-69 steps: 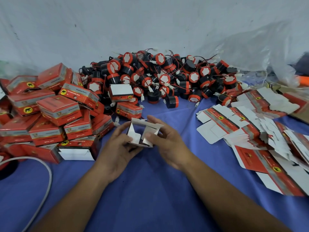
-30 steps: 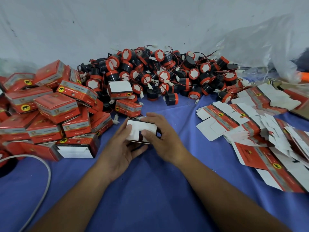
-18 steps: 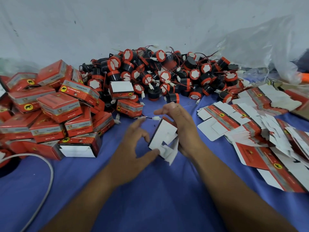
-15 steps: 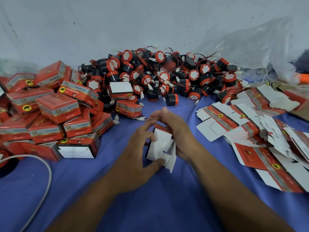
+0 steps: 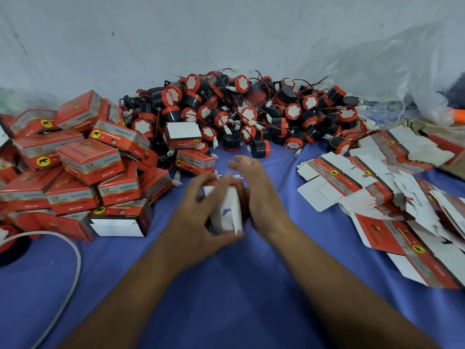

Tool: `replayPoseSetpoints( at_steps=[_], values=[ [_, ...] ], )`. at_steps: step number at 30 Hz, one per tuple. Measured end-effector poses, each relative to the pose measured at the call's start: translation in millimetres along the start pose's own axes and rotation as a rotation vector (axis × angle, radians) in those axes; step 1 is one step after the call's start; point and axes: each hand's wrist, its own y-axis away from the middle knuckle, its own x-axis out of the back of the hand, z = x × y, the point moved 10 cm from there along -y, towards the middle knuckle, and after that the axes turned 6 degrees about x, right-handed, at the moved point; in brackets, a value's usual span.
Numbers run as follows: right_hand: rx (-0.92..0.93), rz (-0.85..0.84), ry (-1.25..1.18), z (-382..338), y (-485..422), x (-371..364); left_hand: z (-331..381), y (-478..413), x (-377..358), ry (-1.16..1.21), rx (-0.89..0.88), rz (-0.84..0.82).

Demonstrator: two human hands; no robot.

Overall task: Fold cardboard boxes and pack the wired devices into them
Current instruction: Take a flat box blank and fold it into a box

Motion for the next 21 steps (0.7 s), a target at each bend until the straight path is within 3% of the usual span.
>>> replayPoseSetpoints(
  at_steps=[3, 7, 21],
  values=[
    [0.039, -0.213, 0.073, 0, 8, -26, -11, 0, 20, -0.015, 0.118, 0.162],
    [0.083, -0.369, 0.131, -11, 10, -35, -8, 0, 34, -0.054, 0.138, 0.291],
    [0.236, -0.377, 0.525, -6, 12, -27, 4, 1, 29, -0.218, 0.094, 0.268]
  ],
)
